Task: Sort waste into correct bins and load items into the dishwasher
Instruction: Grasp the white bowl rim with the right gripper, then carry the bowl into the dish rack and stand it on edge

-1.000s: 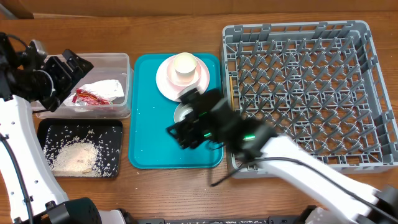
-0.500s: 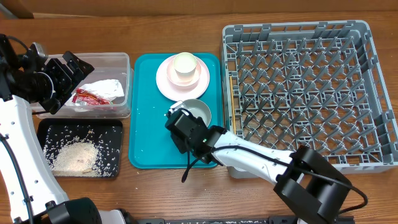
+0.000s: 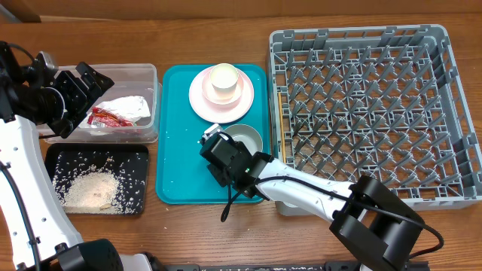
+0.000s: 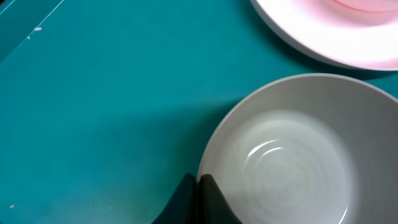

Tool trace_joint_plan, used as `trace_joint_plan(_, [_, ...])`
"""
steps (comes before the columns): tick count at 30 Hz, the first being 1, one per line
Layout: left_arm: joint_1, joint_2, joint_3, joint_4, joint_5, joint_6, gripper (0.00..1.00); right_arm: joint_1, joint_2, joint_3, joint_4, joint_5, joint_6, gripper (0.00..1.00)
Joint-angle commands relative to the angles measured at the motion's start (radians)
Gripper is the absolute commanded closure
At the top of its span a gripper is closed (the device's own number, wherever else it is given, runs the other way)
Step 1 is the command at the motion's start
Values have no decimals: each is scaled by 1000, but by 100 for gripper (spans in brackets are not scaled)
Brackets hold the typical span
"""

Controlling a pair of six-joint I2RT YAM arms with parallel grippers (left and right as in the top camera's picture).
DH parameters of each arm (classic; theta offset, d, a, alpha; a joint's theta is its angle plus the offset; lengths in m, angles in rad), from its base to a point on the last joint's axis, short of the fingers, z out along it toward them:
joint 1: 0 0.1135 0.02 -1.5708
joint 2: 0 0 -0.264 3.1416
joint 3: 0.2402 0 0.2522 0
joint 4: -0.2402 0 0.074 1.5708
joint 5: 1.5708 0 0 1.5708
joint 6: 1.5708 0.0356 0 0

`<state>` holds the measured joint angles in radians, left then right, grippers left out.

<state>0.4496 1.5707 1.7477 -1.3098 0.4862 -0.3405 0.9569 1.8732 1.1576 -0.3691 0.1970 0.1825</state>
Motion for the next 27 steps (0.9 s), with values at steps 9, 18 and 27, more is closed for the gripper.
trace_joint_plan(9, [-1,-20,15,1,0,12,0,-8,-189,274,-324,-179,40,96])
trace_joint_plan(18, [-1,-20,15,1,0,12,0,-266,-447,389,-525,-539,123,96])
trace_joint_plan(27, [-1,-20,15,1,0,12,0,-787,-505,324,-627,-1420,75,96])
